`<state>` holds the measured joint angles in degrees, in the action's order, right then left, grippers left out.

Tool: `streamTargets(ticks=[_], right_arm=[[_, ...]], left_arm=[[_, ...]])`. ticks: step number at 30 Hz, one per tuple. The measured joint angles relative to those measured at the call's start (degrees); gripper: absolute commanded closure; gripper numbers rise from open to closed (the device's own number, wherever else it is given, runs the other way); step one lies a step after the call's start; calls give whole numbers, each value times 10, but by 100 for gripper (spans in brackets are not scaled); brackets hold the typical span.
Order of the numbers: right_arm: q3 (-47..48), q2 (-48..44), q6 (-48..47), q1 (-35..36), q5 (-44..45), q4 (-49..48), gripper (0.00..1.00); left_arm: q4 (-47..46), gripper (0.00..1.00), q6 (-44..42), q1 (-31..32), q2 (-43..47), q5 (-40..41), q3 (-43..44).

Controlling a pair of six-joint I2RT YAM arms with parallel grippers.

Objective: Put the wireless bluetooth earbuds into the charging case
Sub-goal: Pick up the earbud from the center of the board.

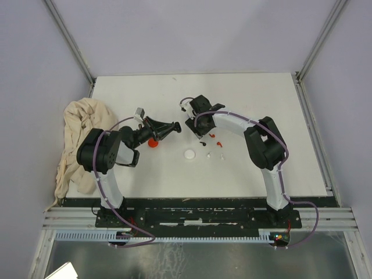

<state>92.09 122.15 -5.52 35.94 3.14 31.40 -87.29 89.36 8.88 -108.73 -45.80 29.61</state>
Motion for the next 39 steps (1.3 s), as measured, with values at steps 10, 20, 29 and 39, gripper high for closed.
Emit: streamTargets(ticks=[10, 20, 29, 39], right_arm=[[24, 21, -8, 0, 11, 7, 40], [34, 30, -8, -1, 19, 6, 47], [35, 31, -8, -3, 16, 7, 57], [35, 32, -5, -8, -1, 9, 67]], left_arm=[[0, 97, 2, -2, -12, -3, 0], [0, 97, 2, -2, -12, -4, 0], [0, 97, 3, -2, -12, -4, 0], [0, 97, 3, -2, -12, -4, 0]])
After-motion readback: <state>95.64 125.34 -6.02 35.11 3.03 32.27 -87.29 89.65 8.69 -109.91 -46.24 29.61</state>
